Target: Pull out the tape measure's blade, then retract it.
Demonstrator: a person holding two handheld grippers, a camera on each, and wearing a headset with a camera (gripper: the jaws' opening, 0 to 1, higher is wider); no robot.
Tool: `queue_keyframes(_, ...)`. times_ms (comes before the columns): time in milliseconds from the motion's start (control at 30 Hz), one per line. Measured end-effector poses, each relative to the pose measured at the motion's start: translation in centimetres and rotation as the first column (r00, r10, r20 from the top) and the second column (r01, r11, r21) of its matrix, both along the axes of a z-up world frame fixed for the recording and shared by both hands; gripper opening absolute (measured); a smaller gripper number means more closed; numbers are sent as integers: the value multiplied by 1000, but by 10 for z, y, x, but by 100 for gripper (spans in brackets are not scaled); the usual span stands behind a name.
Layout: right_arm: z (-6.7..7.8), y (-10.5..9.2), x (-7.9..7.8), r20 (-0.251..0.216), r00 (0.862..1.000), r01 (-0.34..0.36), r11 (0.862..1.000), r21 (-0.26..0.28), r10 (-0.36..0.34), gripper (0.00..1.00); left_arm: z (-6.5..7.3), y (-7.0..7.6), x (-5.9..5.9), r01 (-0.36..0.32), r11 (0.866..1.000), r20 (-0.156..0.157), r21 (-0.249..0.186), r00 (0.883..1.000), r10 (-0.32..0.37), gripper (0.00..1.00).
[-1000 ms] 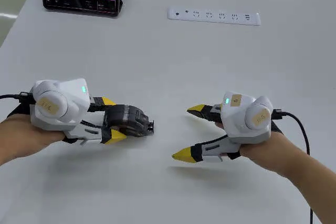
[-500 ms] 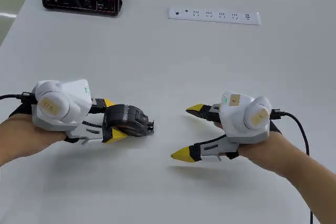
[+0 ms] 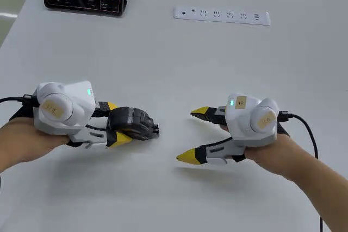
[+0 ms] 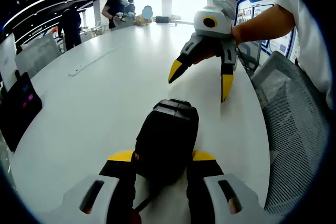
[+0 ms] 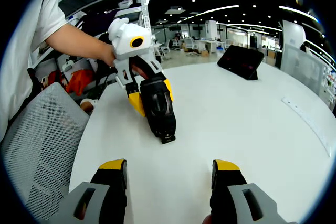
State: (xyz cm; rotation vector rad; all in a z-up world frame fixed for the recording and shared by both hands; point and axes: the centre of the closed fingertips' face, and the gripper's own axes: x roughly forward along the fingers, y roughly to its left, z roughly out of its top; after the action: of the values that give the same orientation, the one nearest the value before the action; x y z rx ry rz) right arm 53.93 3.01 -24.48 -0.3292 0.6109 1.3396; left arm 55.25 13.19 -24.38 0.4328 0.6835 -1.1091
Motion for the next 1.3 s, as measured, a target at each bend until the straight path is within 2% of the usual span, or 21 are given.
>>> queue_keyframes(267, -6, 13, 9, 24, 999, -46, 999, -9, 46, 55, -1, -1, 1, -8, 1000, -14, 0, 1000, 8, 32)
queue_keyframes(467, -7, 22, 12, 18, 998, -65, 998, 13, 65, 48, -1, -1, 1, -9, 1000, -17, -1, 1000, 9, 32)
queue_keyframes(533, -7, 25, 13, 31, 996, -78, 997, 11, 78, 46, -2, -1, 1, -13, 1000, -21, -3, 1000, 13, 32)
queue_keyframes(933, -12, 39, 10, 58, 987, -148, 989, 12, 147, 32, -3, 0, 0, 23, 1000, -16, 8, 1000, -22, 31)
queue_keyframes(1133, -11, 46, 10, 60, 985, -162, 986, 22, 161, 27, -3, -1, 0, 43, 999, -1, 14, 999, -43, 30)
queue_keyframes(1300, -13, 52, 8, 64, 981, -185, 983, 16, 184, 24, -3, -1, 0, 62, 998, -2, 12, 998, -62, 30)
